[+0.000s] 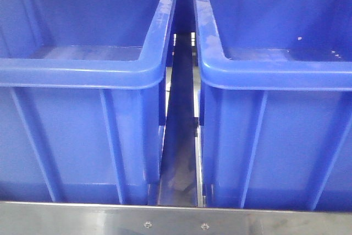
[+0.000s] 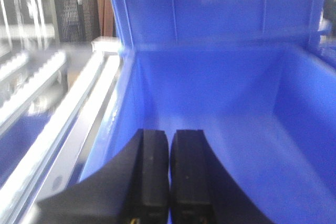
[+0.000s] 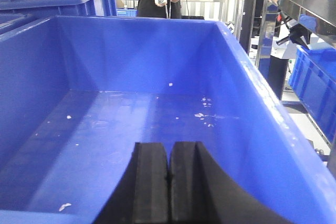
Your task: Sort and place red and blue blocks on shelf
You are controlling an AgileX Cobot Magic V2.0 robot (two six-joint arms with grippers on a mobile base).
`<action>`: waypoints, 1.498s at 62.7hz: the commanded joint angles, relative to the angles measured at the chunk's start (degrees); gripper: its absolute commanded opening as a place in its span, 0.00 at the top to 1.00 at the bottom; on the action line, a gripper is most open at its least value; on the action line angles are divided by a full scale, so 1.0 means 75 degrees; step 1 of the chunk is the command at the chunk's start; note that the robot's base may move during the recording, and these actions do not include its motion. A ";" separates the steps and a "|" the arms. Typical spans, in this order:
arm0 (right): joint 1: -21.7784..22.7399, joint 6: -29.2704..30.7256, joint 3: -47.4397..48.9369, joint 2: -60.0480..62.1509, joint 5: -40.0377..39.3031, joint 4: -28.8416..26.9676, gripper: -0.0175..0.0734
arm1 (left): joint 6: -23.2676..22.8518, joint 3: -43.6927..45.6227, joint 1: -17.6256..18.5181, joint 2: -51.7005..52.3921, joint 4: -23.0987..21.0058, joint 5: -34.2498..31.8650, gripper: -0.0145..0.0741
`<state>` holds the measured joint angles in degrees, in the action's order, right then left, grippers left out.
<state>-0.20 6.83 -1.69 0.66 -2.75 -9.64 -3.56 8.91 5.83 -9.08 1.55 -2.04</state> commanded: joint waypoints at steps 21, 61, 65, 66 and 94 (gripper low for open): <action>0.0004 0.0019 0.0178 0.0154 -0.0624 0.0079 0.75 | 0.0057 -0.1604 -0.0007 0.1392 -0.0306 -0.0810 0.69; 0.0004 0.0019 0.0178 0.0154 -0.0614 0.0079 0.75 | 0.0057 -0.1585 -0.0007 0.1412 -0.0310 -0.0370 0.69; 0.0004 0.0019 0.0178 0.0154 -0.0614 0.0079 0.75 | 0.0057 -0.1585 -0.0007 0.1412 -0.0310 -0.0370 0.69; 0.0004 0.0019 0.0178 0.0154 -0.0614 0.0079 0.75 | 0.0057 -0.1585 -0.0007 0.1412 -0.0310 -0.0370 0.69; 0.0004 0.0019 0.0178 0.0154 -0.0614 0.0079 0.75 | 0.0057 -0.1585 -0.0007 0.1412 -0.0310 -0.0370 0.69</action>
<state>-0.20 6.83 -1.69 0.66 -2.61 -9.64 -3.14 -0.52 5.75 0.27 -0.30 -0.52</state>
